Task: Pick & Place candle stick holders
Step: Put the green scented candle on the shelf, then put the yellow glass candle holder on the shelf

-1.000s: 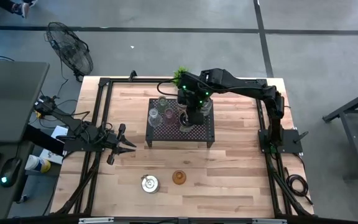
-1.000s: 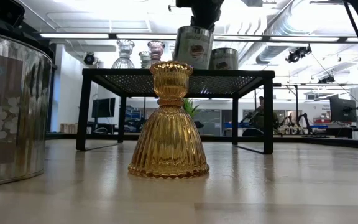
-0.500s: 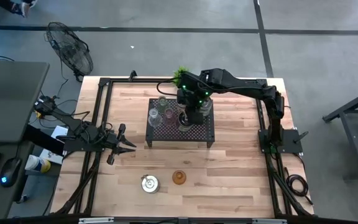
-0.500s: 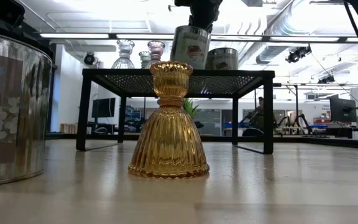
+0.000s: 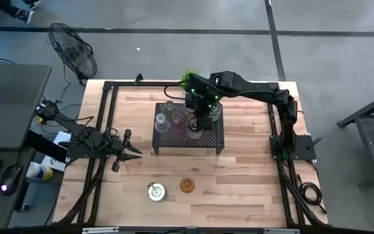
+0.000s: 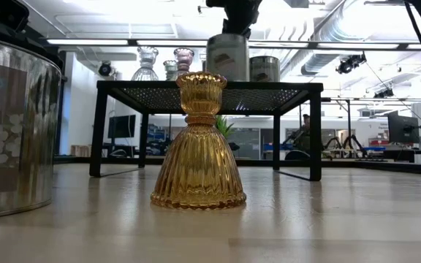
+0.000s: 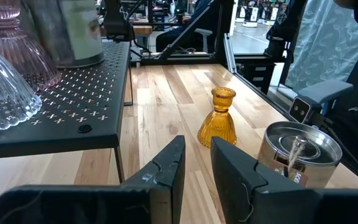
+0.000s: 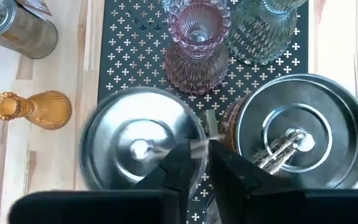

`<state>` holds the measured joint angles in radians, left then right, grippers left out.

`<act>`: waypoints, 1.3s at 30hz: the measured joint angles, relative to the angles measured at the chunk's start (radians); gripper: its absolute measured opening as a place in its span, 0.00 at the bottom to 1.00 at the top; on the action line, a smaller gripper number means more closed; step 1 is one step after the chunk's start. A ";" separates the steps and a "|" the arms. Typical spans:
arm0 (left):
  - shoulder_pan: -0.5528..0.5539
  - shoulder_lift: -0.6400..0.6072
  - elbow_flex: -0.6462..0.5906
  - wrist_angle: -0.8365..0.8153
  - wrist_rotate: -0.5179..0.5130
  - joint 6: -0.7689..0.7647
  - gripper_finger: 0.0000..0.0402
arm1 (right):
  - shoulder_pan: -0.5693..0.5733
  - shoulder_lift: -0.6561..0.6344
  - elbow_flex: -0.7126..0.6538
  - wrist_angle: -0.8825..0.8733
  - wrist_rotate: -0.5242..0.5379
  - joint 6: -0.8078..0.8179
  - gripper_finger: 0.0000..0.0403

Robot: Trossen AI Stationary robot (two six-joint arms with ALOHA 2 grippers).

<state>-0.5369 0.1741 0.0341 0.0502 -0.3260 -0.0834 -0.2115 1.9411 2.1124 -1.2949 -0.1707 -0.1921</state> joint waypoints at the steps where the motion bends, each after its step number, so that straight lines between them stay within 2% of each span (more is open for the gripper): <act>1: 0.000 0.000 0.000 0.000 0.000 0.000 0.18 | 0.000 0.000 0.000 0.000 0.000 0.000 0.13; 9: 0.000 0.000 0.000 0.000 0.000 0.000 0.18 | 0.000 -0.004 0.000 0.020 0.051 0.008 0.15; 15: 0.000 0.000 0.000 0.000 0.000 0.000 0.18 | 0.000 -0.016 0.000 0.020 0.051 0.010 0.15; 24: 0.000 0.000 0.000 0.000 0.000 0.000 0.18 | 0.010 -0.097 0.000 -0.022 0.095 0.061 0.15; 29: 0.000 0.000 0.000 0.000 0.000 0.000 0.18 | 0.053 -0.135 0.000 -0.082 0.104 0.096 0.15; 34: 0.000 0.000 0.000 0.000 0.000 0.000 0.18 | 0.138 -0.134 -0.003 -0.115 0.204 0.142 0.15; 39: 0.000 0.000 0.000 0.000 0.000 0.000 0.18 | 0.213 -0.154 -0.102 -0.075 0.308 0.180 0.15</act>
<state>-0.5371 0.1739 0.0341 0.0502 -0.3260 -0.0834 0.0011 1.7867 2.0104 -1.3701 0.1374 -0.0119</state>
